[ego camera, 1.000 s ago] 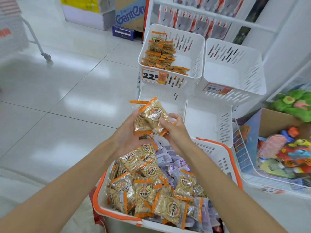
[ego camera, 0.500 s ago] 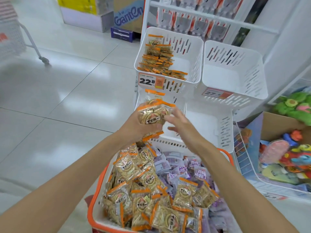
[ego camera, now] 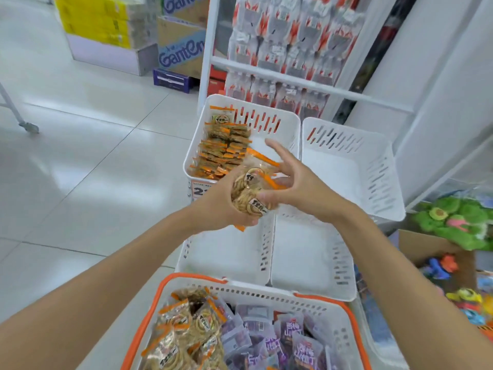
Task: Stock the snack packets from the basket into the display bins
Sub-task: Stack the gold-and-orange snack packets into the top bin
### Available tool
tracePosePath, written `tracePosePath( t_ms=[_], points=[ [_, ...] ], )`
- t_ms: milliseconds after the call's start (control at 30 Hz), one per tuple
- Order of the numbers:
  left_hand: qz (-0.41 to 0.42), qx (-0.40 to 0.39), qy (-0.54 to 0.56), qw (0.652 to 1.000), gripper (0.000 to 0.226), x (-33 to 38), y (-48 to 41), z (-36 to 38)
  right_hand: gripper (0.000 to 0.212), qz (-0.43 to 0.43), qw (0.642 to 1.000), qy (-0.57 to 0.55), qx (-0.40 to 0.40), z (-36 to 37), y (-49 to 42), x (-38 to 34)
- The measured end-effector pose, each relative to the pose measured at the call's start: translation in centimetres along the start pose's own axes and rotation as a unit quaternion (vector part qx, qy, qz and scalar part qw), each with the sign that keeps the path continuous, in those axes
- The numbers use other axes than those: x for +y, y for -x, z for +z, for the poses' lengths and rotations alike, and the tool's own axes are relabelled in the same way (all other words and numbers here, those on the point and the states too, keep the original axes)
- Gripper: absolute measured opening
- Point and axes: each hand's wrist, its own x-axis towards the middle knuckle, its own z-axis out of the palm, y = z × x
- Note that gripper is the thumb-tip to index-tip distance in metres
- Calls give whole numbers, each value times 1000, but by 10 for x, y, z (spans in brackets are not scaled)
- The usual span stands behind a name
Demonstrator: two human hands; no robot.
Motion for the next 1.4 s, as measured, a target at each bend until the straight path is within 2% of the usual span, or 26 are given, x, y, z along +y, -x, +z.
tracePosePath(
  t_ms=[67, 167, 267, 333, 367, 433, 467, 533, 633, 700, 767, 833, 933, 1067, 1133, 1233, 1333, 1400],
  points=[
    [13, -13, -19, 1000, 114, 6, -33, -13, 84, 7, 999, 23, -36, -25, -23, -13],
    [34, -40, -24, 998, 123, 19, -84, -31, 88, 38, 996, 25, -74, -56, -62, -24],
    [15, -34, -103, 994, 139, 22, -123, -46, 66, 45, 999, 27, -15, -74, -97, -19],
    [7, -14, -213, 977, 137, 10, -138, -65, 60, 35, 996, 71, 50, -79, -116, -5],
    [2, 6, -296, 955, 131, -1, -142, -75, 61, 23, 987, 132, 92, -80, -125, 5],
    [-12, 23, -471, 882, 117, -24, -145, -92, 65, -14, 949, 269, 164, -73, -143, 28],
    [-24, 10, -527, 849, 112, -36, -144, -97, 61, -32, 934, 309, 177, -64, -149, 40],
    [-35, -21, -579, 814, 104, -55, -142, -98, 47, -47, 922, 346, 170, -43, -160, 68],
    [-31, -15, -590, 807, 101, -69, -140, -94, 39, 2, 930, 339, 141, -23, -162, 102],
    [-27, -3, -595, 803, 100, -74, -139, -91, 37, 48, 970, 225, 84, -24, -160, 105],
    [-24, -2, -602, 798, 97, -77, -138, -89, 39, 111, 987, 116, 12, -31, -160, 97],
    [-28, -6, -606, 795, 93, -77, -137, -88, 37, 150, 978, 142, -18, -36, -163, 92],
    [-38, -6, -614, 788, 89, -76, -137, -87, 32, 155, 969, 194, 3, -36, -167, 93],
    [-44, 3, -624, 780, 91, -75, -136, -84, 59, 180, 962, 203, -29, -44, -169, 85],
    [-42, 9, -629, 777, 93, -75, -136, -83, 54, 157, 959, 231, -49, -44, -169, 77],
    [-42, 16, -629, 776, 95, -76, -136, -84, 58, 113, 974, 196, -33, -38, -166, 78],
    [-37, 6, -633, 773, 91, -76, -136, -84, 85, 140, 982, 126, 15, -35, -160, 86],
    [-35, -1, -639, 768, 90, -76, -136, -84, 98, 161, 979, 122, 10, -31, -157, 90]
  ],
)
